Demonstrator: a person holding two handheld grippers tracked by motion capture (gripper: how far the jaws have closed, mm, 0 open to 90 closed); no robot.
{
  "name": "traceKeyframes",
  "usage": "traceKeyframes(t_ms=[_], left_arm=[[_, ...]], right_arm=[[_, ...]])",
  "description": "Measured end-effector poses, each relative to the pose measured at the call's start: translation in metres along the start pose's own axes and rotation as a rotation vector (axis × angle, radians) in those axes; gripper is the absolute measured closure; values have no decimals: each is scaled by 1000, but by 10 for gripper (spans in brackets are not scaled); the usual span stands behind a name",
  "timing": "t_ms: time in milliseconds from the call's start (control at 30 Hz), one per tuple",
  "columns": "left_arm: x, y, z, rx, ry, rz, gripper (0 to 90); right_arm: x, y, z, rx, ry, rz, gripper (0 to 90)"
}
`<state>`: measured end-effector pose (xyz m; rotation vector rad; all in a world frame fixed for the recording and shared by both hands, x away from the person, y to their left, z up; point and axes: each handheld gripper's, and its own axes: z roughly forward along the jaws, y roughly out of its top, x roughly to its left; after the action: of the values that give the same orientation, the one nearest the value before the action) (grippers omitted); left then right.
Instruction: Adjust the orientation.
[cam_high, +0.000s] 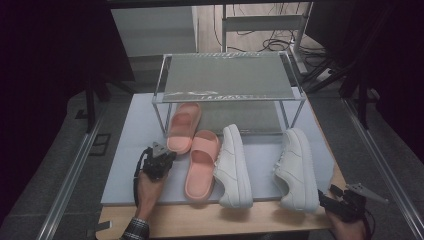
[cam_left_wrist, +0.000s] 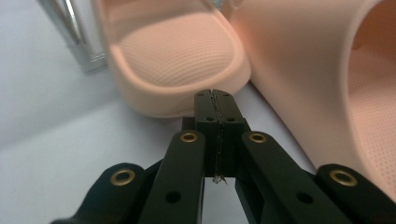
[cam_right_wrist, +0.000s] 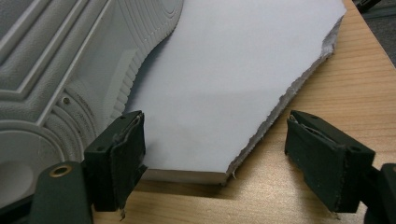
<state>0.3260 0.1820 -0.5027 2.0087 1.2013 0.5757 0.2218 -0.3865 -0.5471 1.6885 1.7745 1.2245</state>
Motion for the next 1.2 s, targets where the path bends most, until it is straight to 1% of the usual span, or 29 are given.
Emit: traceKeyframes(t_ms=[100,267,433,467,733,800,967,1033,1133,1200], left_arm=[[0,5,5,1,4,-3,898],[1,12,14,10,22,8,899],[3,20,25,14,26,3,899],[4,22,27,12,25,-5,899],[10,34,42,24,36,-18,899],[10,37,46,25,39,-20,899],[11,44,53,36,44,-9,899],[11,46,57,35,53,-10,899],[12,49,62,35,59,-28,899],[12,51,65,36,60,-23,899]], right_arm=[[0,0,0,1,-1,-3,203],[0,0,0,1,0,-3,203],[0,0,0,1,0,-3,203],[0,0,0,1,0,-3,203],[0,0,0,1,0,-3,203],[0,0,0,1,0,-3,203],[0,0,0,1,1,-3,203],[0,0,0,2,1,-4,203],[0,0,0,2,1,-5,203],[0,0,0,2,1,-5,203]])
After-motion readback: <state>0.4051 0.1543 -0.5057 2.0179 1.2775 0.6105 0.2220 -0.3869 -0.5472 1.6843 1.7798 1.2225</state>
